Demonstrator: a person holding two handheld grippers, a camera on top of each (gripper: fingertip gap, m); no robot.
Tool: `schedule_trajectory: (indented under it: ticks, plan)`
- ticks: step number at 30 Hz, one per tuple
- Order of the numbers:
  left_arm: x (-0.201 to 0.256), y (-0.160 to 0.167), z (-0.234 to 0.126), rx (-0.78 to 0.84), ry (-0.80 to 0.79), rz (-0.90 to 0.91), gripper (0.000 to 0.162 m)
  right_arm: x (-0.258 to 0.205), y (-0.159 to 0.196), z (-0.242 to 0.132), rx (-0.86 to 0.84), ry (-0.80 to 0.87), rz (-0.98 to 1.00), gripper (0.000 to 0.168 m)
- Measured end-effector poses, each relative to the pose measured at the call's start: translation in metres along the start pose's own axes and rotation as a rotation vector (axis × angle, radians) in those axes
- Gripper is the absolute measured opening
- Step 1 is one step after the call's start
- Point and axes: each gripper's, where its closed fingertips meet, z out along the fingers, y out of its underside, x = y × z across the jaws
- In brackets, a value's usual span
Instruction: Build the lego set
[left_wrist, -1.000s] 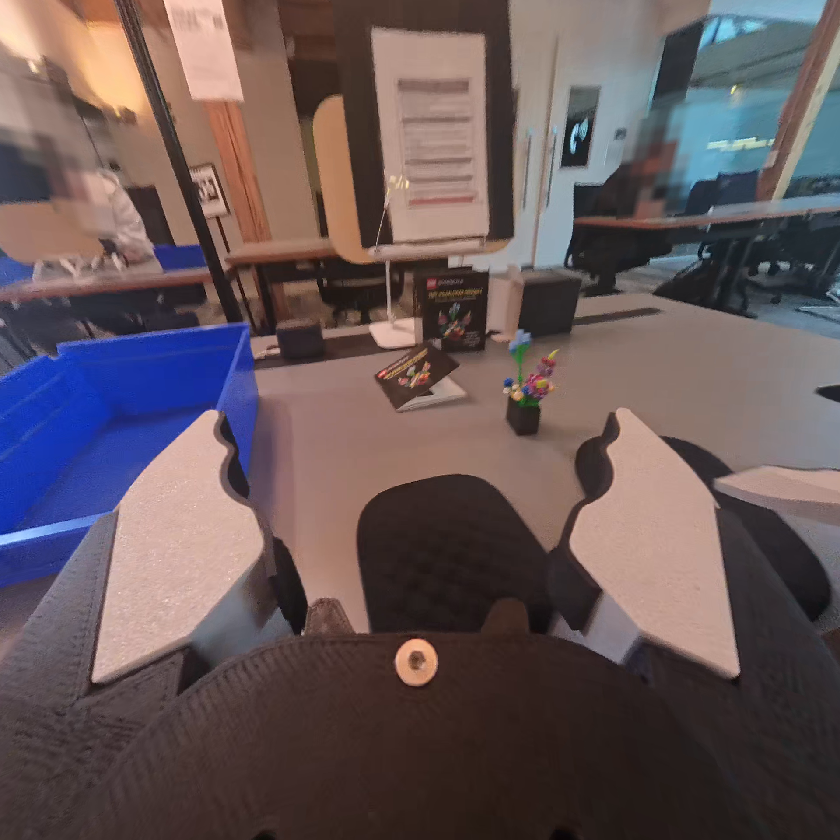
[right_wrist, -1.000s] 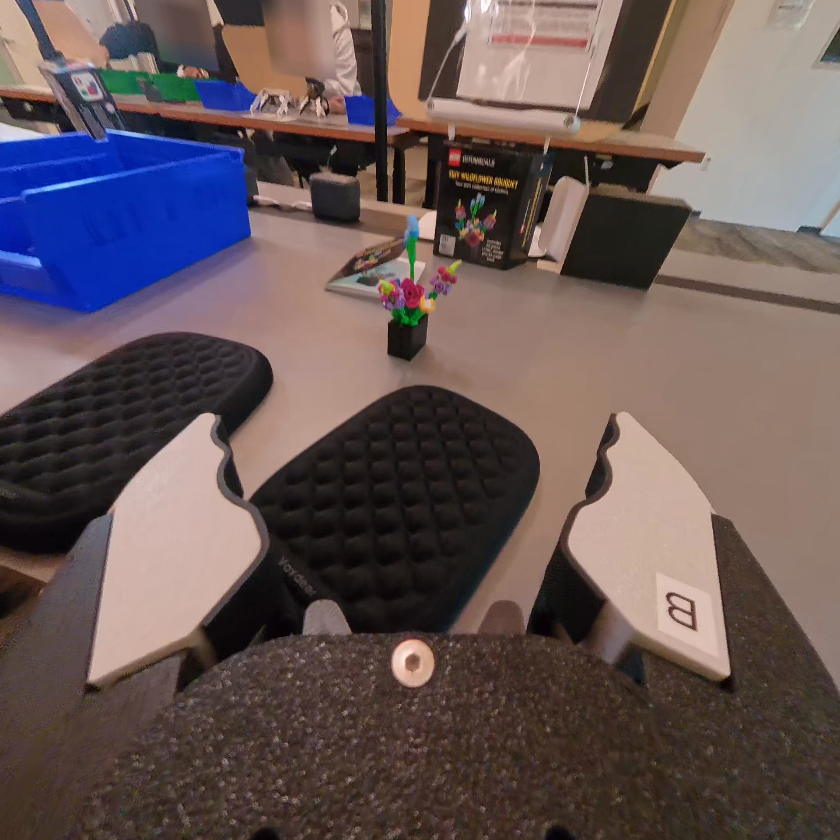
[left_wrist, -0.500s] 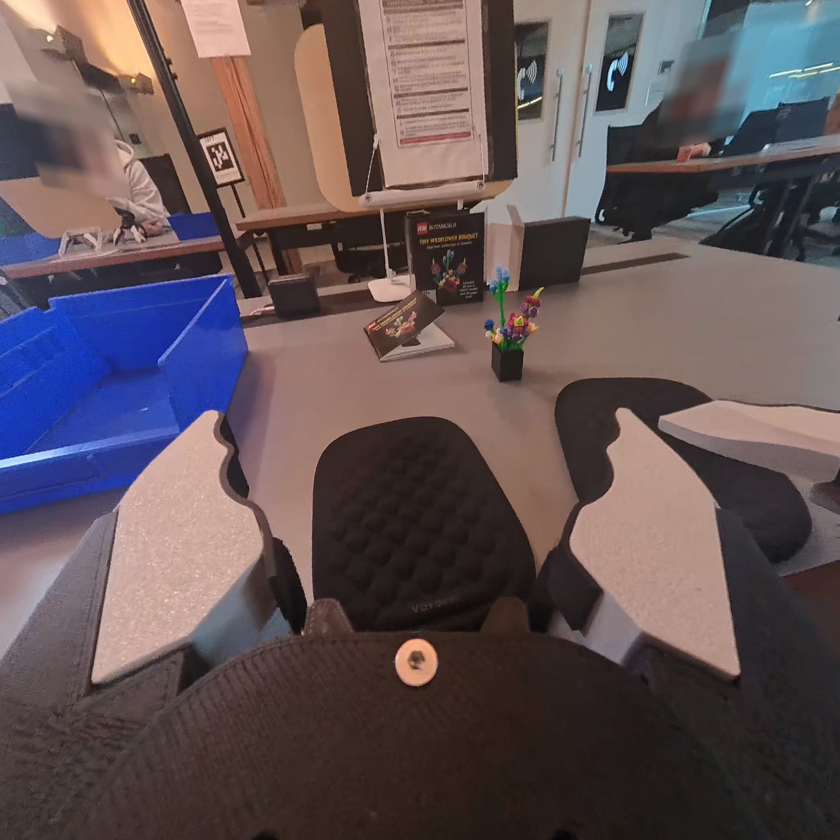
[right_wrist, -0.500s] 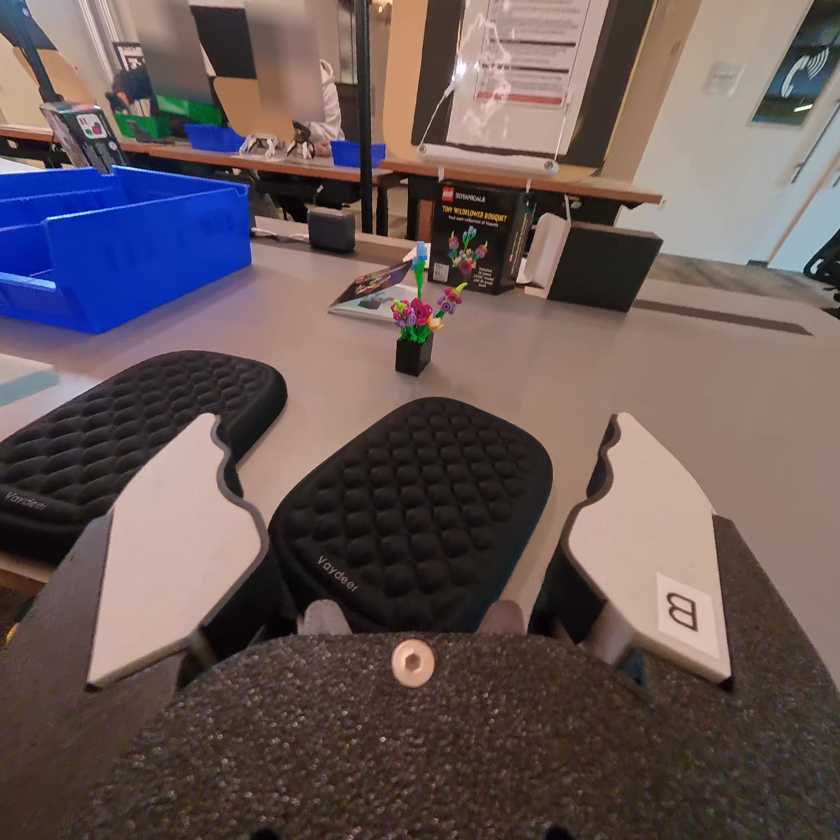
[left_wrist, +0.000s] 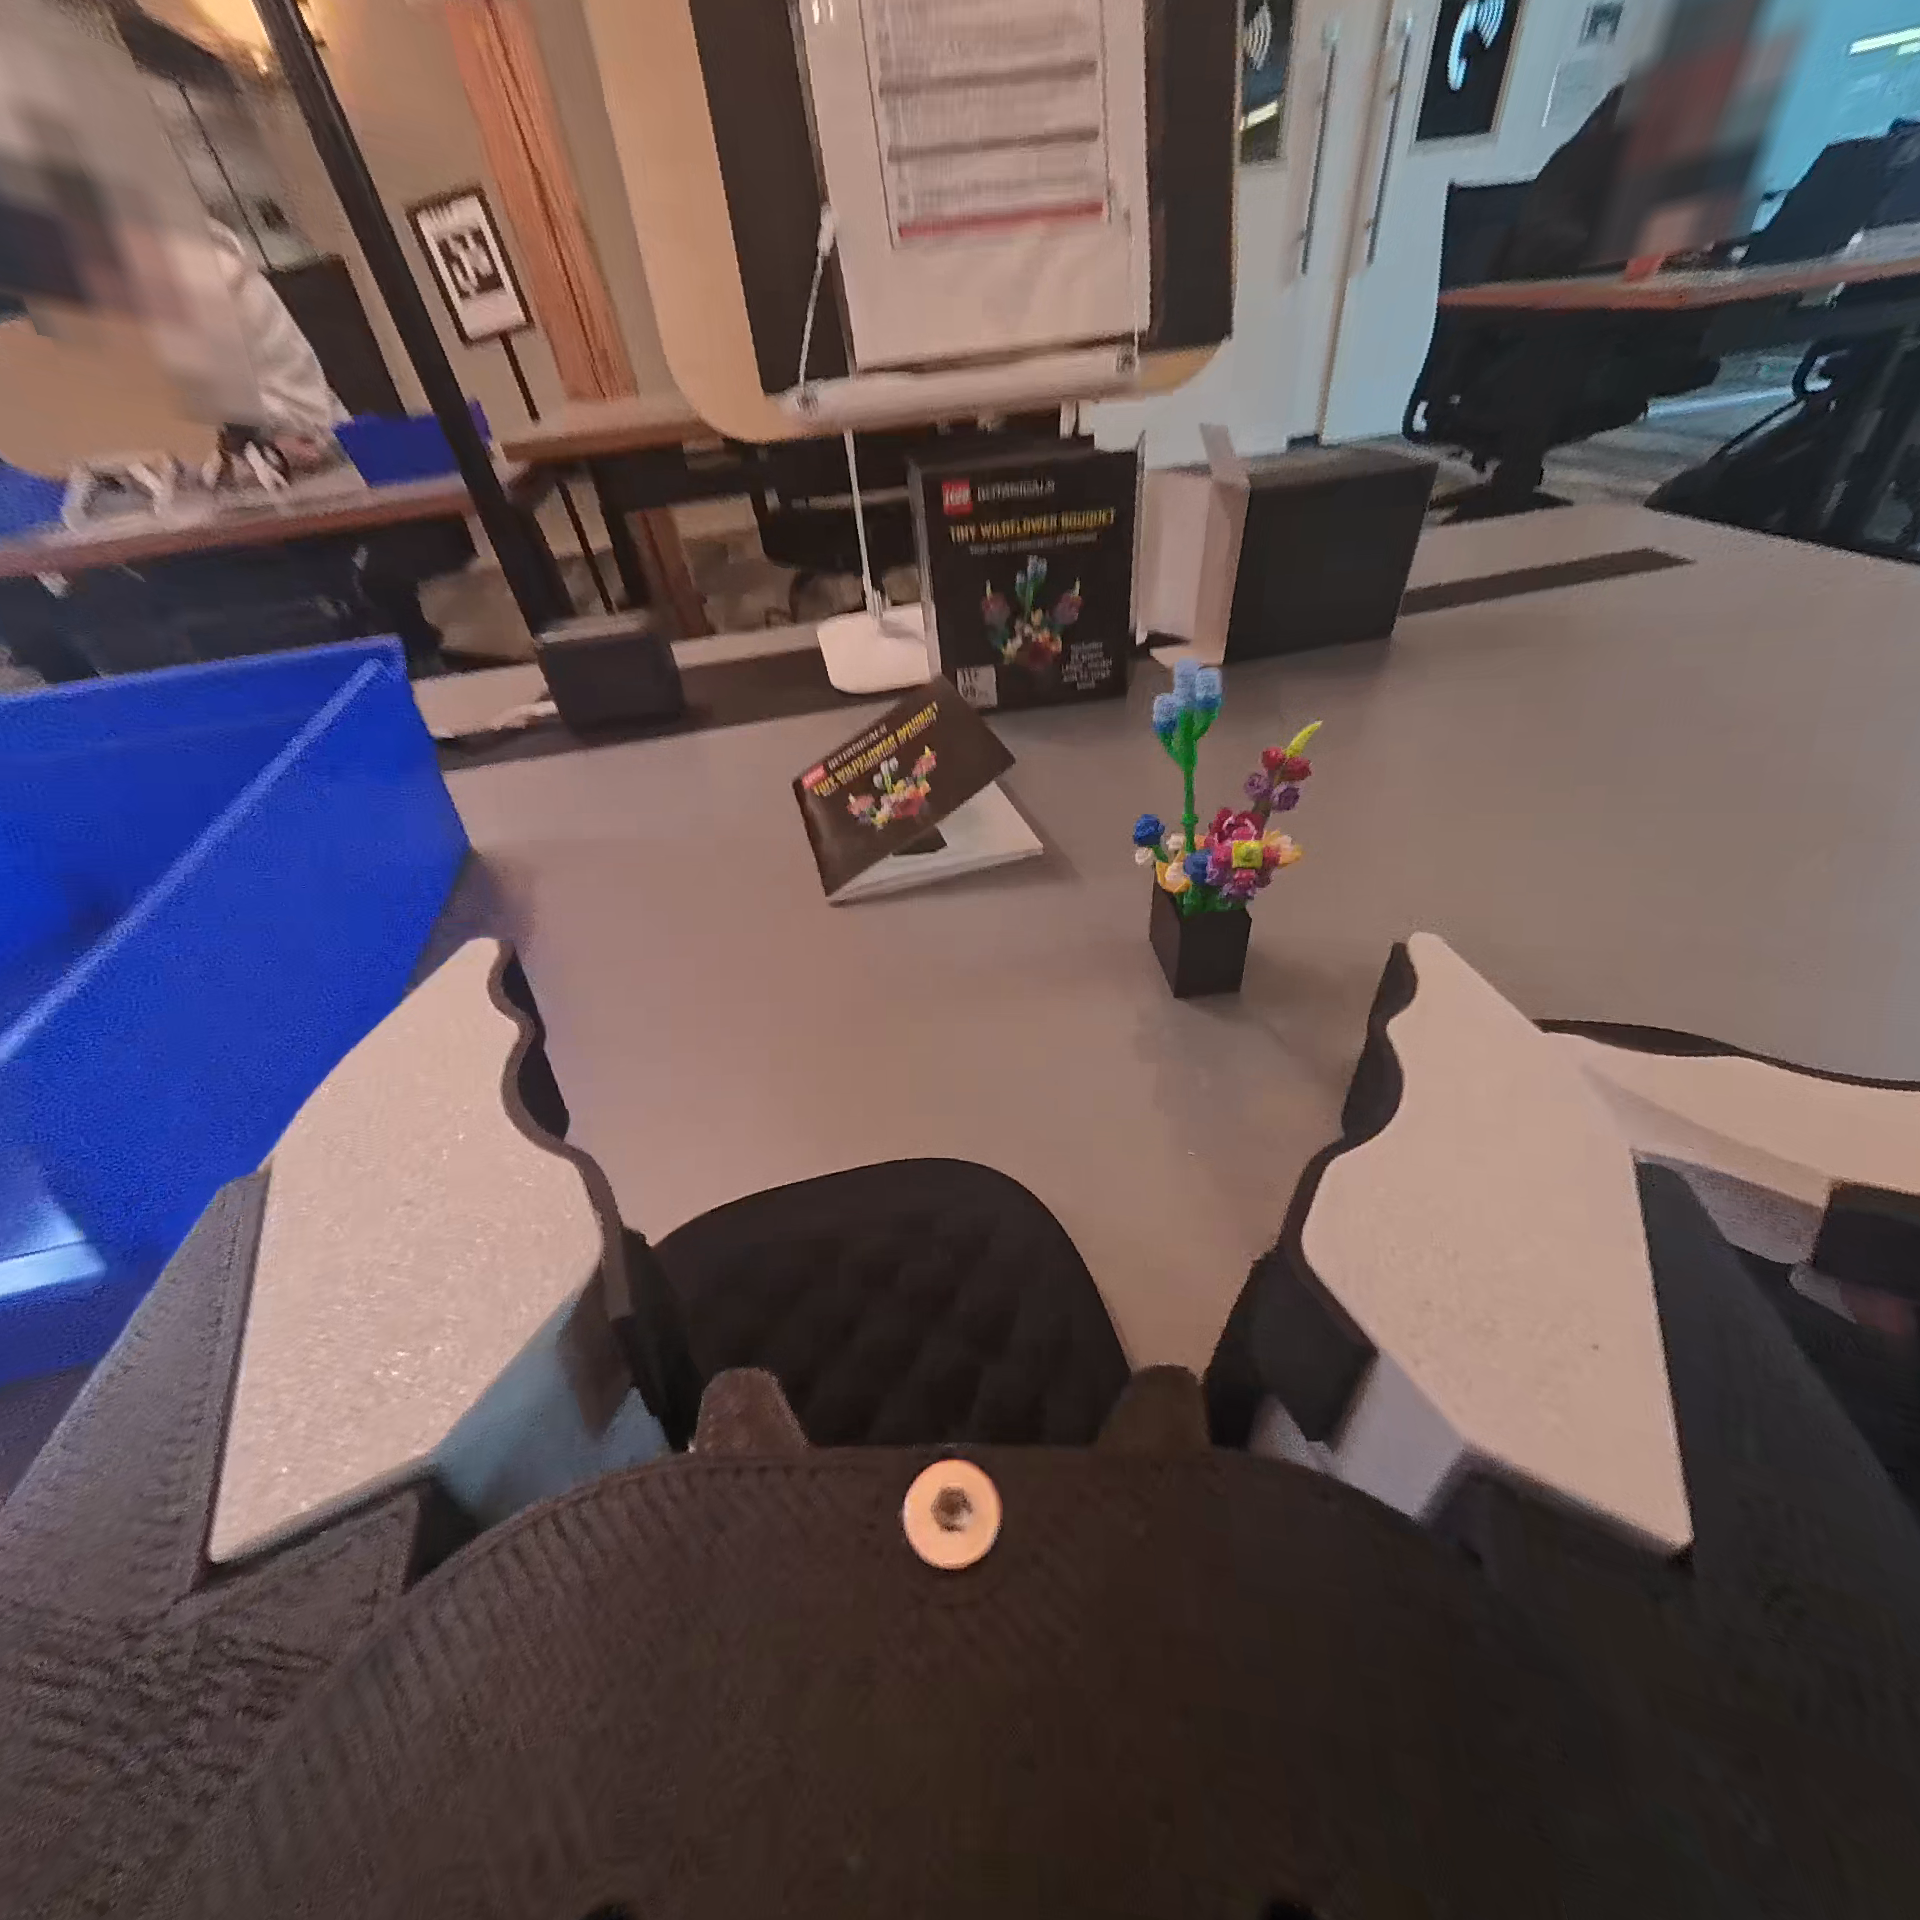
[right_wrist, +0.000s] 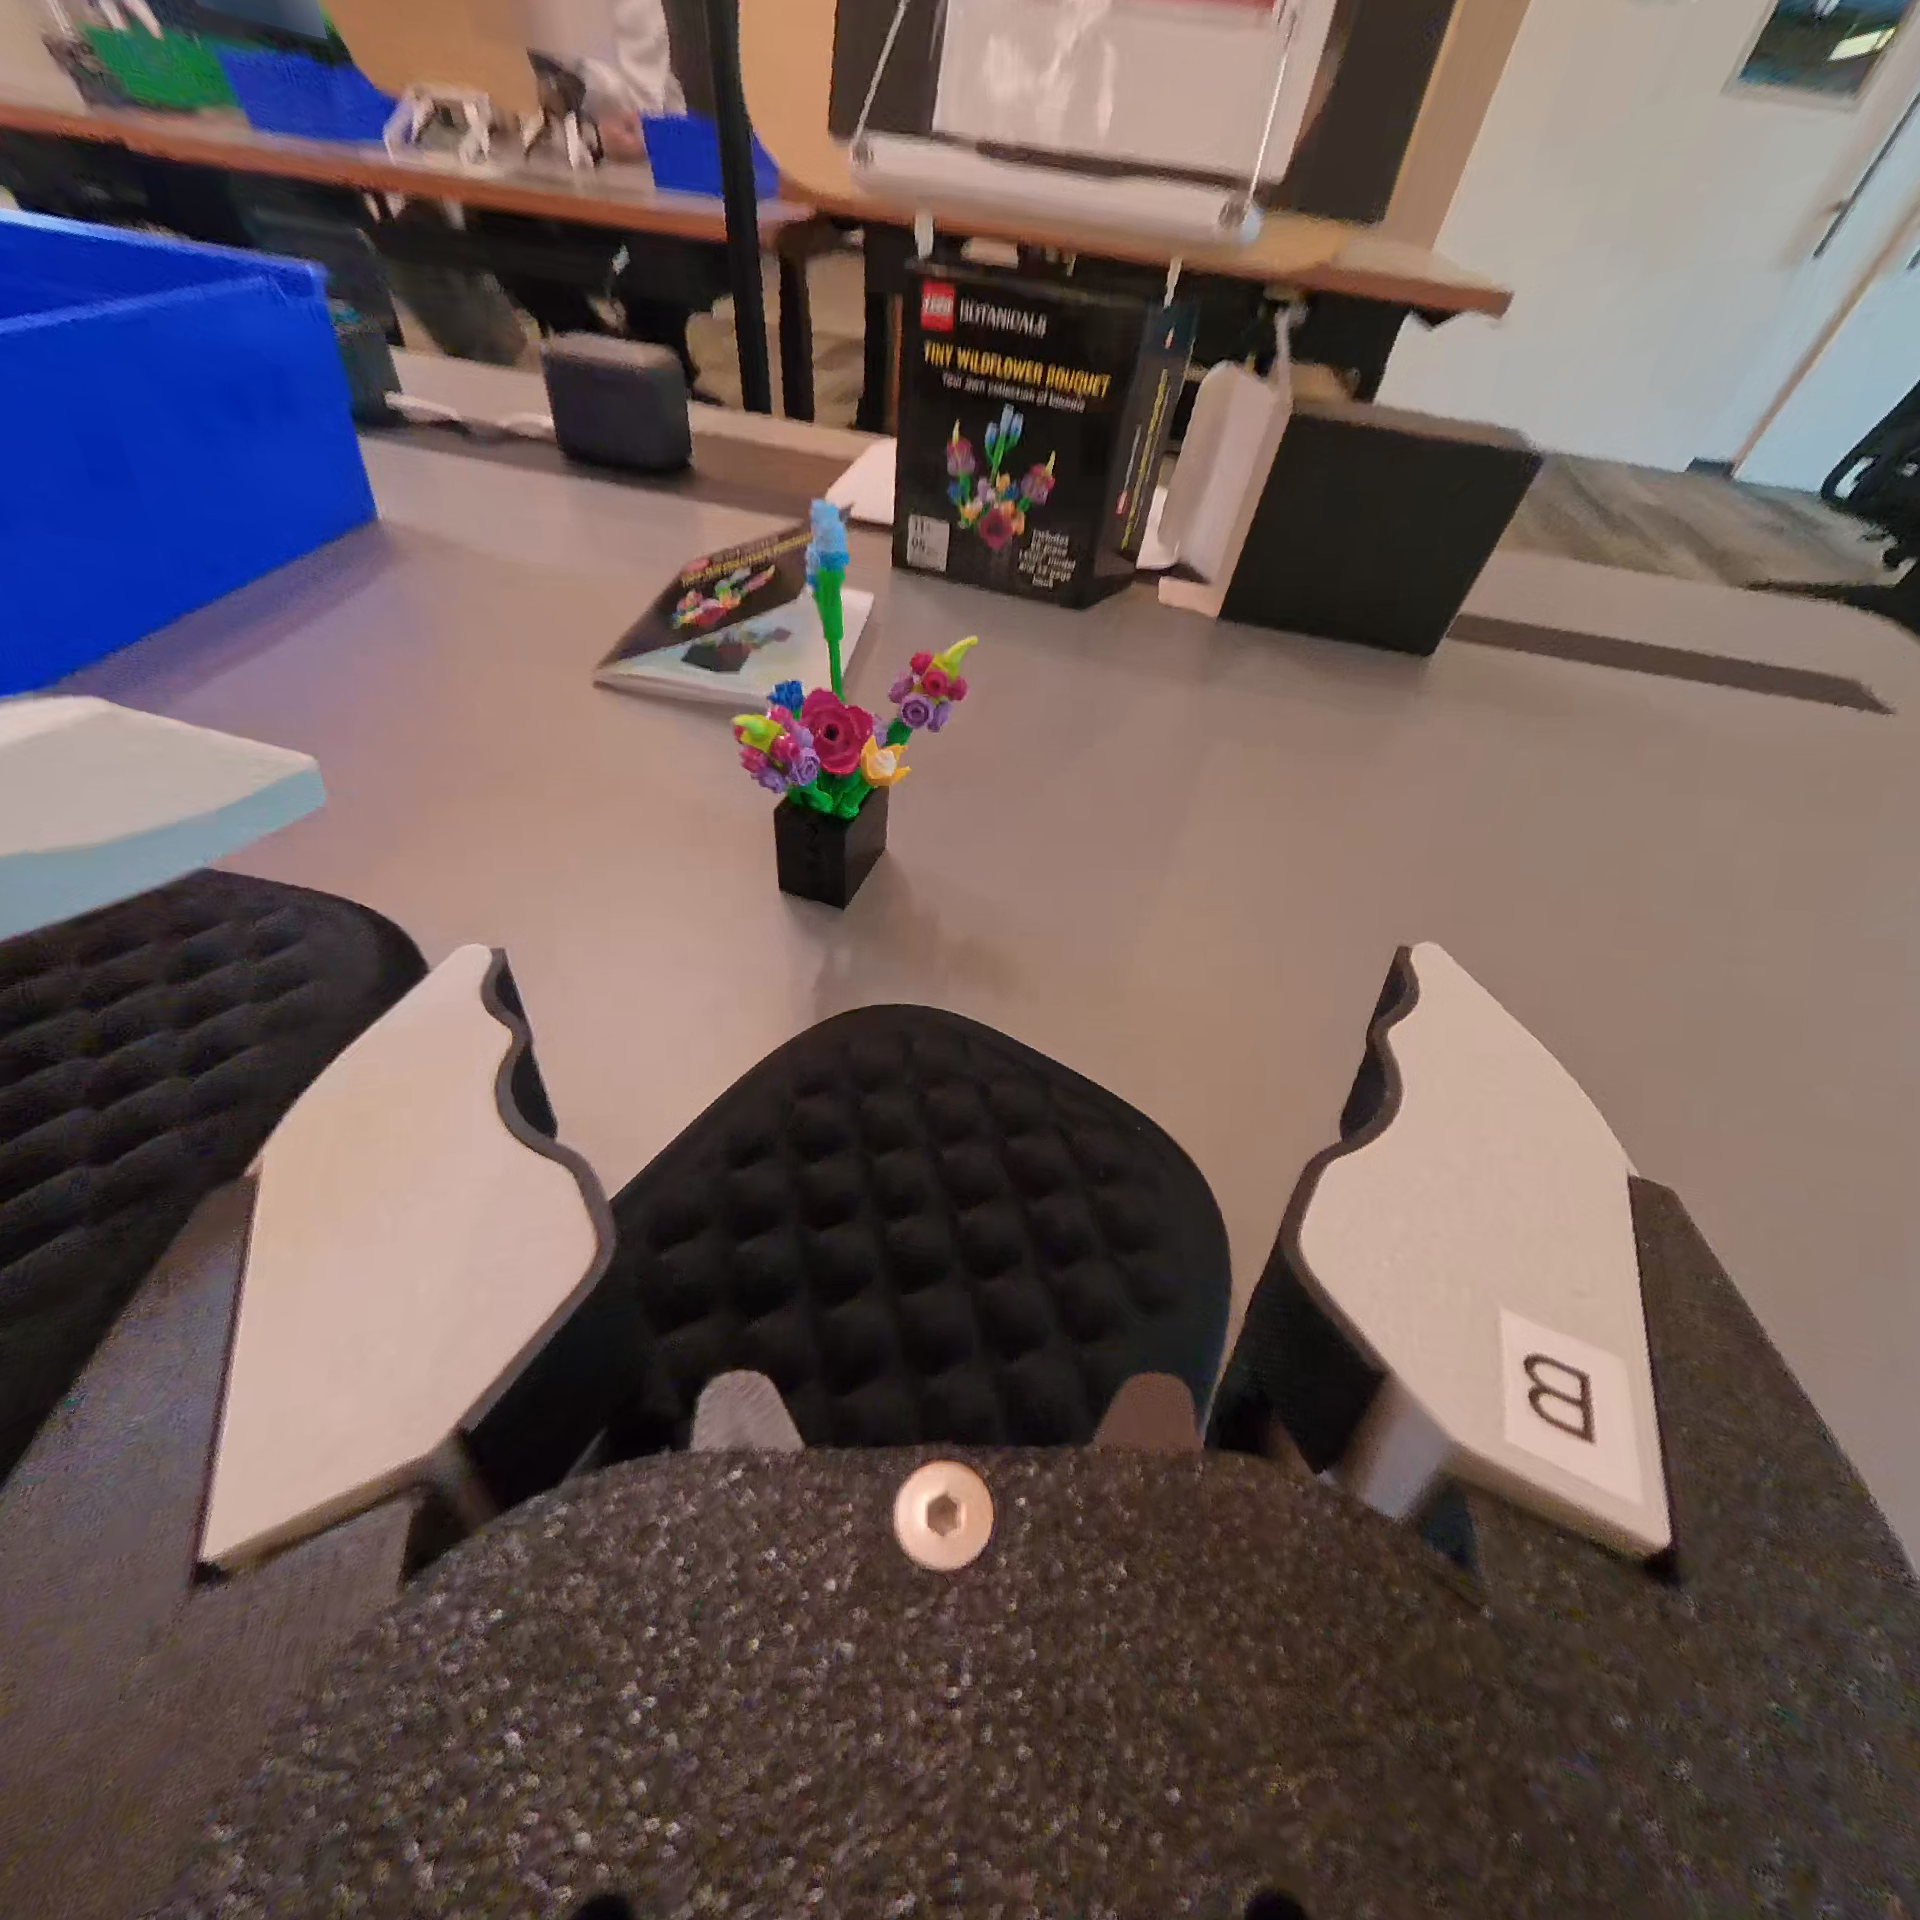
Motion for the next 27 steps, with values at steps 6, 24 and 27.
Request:
schedule_trajectory:
  ticks: [6, 24, 27]
  plan:
    - [0.001, 0.010, 0.036, -0.082, 0.022, -0.010, 0.145, -0.001, -0.016, 0.034, -0.044, -0.048, -0.014, 0.147]
    - [-0.008, 0.027, 0.069, -0.177, -0.005, 0.025, 0.145, 0.005, -0.008, 0.061, -0.112, -0.059, 0.024, 0.147]
    - [-0.005, 0.027, 0.069, -0.168, 0.011, 0.030, 0.140, 0.005, -0.011, 0.057, -0.093, -0.068, 0.039, 0.143]
